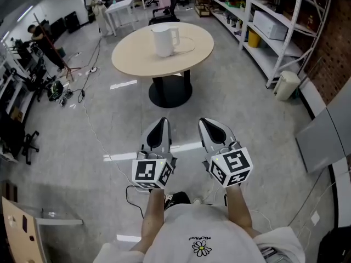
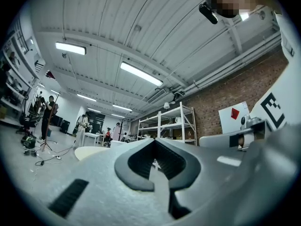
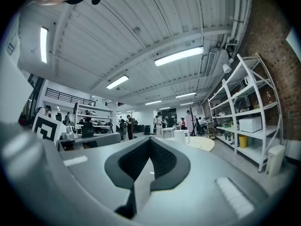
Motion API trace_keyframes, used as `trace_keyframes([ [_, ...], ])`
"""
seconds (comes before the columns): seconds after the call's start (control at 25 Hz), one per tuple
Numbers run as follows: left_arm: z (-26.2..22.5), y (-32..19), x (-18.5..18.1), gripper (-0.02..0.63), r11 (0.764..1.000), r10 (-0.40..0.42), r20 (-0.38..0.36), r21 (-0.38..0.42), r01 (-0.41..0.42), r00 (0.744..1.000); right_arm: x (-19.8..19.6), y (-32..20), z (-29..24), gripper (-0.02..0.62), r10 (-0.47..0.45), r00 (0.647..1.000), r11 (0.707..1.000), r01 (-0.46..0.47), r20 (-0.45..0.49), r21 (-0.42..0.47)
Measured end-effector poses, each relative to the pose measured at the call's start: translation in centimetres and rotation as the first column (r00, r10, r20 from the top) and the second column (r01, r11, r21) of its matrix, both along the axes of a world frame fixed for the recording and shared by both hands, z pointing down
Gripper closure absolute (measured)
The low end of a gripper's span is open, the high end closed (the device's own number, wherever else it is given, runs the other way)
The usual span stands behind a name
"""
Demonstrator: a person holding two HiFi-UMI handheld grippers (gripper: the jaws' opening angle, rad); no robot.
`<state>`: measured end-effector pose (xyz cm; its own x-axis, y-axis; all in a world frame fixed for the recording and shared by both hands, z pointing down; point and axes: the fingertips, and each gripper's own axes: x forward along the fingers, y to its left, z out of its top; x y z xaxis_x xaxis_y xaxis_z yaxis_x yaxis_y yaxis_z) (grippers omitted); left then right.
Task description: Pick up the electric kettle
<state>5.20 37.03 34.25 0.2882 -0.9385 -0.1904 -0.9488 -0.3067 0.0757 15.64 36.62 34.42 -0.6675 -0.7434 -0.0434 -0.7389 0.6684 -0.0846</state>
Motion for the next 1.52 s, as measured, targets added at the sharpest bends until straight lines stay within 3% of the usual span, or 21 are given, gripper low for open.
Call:
trace_keyframes([
  [0.24, 1.1, -2.0, -2.0, 0.604, 0.999, -0.034, -0.009, -0.037, 0.034, 0.999, -1.8, -3.0, 1.3, 0.591, -0.023, 0.999, 0.998, 0.026, 0.047, -0.051],
  [0.44, 3.1, -6.6, -4.8, 0.604, 0.995, -0.067, -0.029, -0.071, 0.065, 0.997, -3.7, -8.2, 3.3, 0.591, -0.028, 0.998, 0.995, 0.033, 0.052, -0.099],
  [0.64, 3.2, -17.0, -7.1, 0.604, 0.997, -0.053, -0.048, -0.055, 0.05, 0.997, -5.3, -18.7, 2.7, 0.591, 0.009, 0.999, 0.997, -0.005, 0.05, -0.082],
  [1.04, -3.0, -37.2, -16.5, 0.604, 0.999, 0.001, -0.023, 0.044, 0.0, 1.0, -13.1, -39.6, -3.1, 0.591, 0.101, 0.994, 0.995, -0.101, 0.041, -0.004],
  [1.52, 0.9, -56.0, -19.7, 0.604, 0.998, 0.018, -0.013, -0.053, -0.018, 1.0, -14.5, -58.3, 0.0, 0.591, 0.165, 0.986, 0.984, -0.164, 0.021, -0.066],
])
